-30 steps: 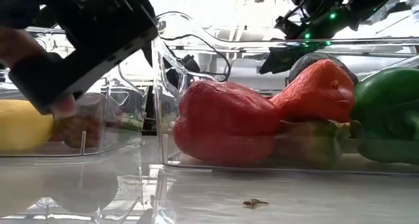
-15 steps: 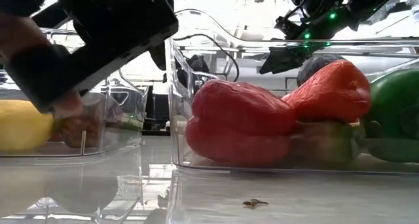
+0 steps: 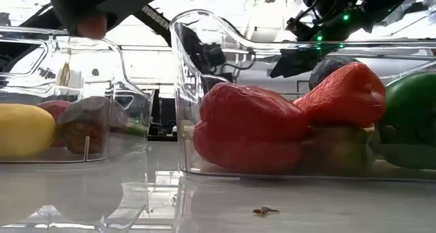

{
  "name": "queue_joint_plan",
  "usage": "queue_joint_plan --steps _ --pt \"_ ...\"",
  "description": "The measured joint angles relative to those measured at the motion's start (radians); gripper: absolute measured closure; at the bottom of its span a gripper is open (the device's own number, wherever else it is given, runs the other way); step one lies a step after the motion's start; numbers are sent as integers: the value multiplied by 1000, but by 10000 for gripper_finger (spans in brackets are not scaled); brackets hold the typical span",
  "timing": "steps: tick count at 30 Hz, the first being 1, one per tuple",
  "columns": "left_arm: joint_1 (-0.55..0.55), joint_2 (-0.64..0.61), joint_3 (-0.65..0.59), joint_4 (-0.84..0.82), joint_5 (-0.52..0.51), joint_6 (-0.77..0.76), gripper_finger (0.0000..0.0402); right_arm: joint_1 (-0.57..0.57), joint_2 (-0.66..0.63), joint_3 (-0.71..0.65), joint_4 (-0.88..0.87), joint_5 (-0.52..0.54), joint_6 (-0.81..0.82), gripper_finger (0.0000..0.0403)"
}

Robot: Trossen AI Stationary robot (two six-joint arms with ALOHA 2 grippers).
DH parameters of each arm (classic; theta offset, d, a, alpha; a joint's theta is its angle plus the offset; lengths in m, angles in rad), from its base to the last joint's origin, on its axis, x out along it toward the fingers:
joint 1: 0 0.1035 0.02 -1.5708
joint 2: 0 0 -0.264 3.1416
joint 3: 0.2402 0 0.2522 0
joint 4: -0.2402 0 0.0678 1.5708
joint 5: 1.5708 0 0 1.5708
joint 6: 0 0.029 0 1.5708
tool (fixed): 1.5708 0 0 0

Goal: Sort produce into baskets
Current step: Put the orange tomato into the left transparent bin

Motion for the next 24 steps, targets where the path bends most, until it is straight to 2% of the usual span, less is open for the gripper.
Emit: queue_joint_plan --steps 9,14,24 --pt "-94 74 161 -227 -4 -13 193 -5 0 0 -5 -15 0 58" --pt "-91 75 162 -246 70 -26 202 -5 0 0 -10 -15 0 58" --pt "-77 77 119 -279 93 -88 218 -5 0 0 -10 -15 0 58"
